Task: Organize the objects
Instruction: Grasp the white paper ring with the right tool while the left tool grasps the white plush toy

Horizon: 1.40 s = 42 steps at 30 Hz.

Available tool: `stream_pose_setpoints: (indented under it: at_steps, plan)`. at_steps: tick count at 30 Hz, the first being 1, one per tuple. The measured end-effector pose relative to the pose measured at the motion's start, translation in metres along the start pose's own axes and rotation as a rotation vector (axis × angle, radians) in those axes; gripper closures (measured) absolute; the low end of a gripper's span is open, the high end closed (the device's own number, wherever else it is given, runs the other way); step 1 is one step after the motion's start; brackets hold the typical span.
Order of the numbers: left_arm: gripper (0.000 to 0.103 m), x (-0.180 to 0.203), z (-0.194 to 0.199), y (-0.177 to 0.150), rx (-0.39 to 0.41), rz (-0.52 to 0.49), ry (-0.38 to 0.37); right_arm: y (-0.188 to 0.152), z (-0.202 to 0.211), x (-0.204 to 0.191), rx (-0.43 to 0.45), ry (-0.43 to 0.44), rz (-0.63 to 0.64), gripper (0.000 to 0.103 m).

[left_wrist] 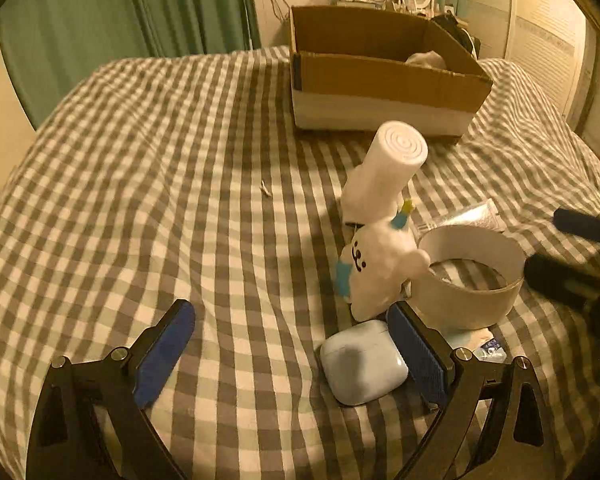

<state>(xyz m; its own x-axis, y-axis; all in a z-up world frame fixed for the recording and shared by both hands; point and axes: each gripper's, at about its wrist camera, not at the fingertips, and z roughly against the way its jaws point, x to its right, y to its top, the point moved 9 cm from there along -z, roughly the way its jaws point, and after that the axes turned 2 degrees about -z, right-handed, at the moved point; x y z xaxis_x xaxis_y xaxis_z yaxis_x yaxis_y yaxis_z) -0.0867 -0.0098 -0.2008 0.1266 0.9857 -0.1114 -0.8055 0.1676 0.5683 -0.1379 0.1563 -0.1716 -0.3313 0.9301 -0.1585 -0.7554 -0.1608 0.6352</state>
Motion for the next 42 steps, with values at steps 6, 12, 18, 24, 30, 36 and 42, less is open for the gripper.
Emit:
stream_pose_setpoints:
  at_steps: [6,12,18,24,30,36,42]
  plan:
    - [0.004,-0.003,-0.006,-0.004,-0.029,0.023,-0.011,-0.019,-0.025,-0.007,-0.087,0.023,0.012,0.011]
    - [0.004,-0.002,-0.014,-0.005,-0.065,-0.008,0.028,-0.024,-0.048,-0.021,-0.152,0.06,0.057,0.019]
    - [0.003,0.015,-0.012,-0.003,-0.05,-0.03,-0.004,-0.015,-0.028,-0.009,-0.081,0.042,0.015,0.026]
    - [0.004,0.033,-0.031,0.013,-0.077,0.018,-0.104,-0.002,0.0,0.021,0.015,-0.06,-0.056,0.026]
    - [0.017,0.036,-0.058,0.017,-0.132,0.043,-0.119,0.0,0.002,0.025,0.014,-0.021,-0.085,0.026]
    - [0.046,0.048,-0.053,0.019,-0.11,-0.012,-0.138,-0.002,0.001,0.022,0.014,-0.015,-0.085,0.026]
    - [0.047,0.042,-0.037,0.019,-0.09,0.008,-0.139,-0.001,0.002,0.023,0.018,-0.024,-0.083,0.026]
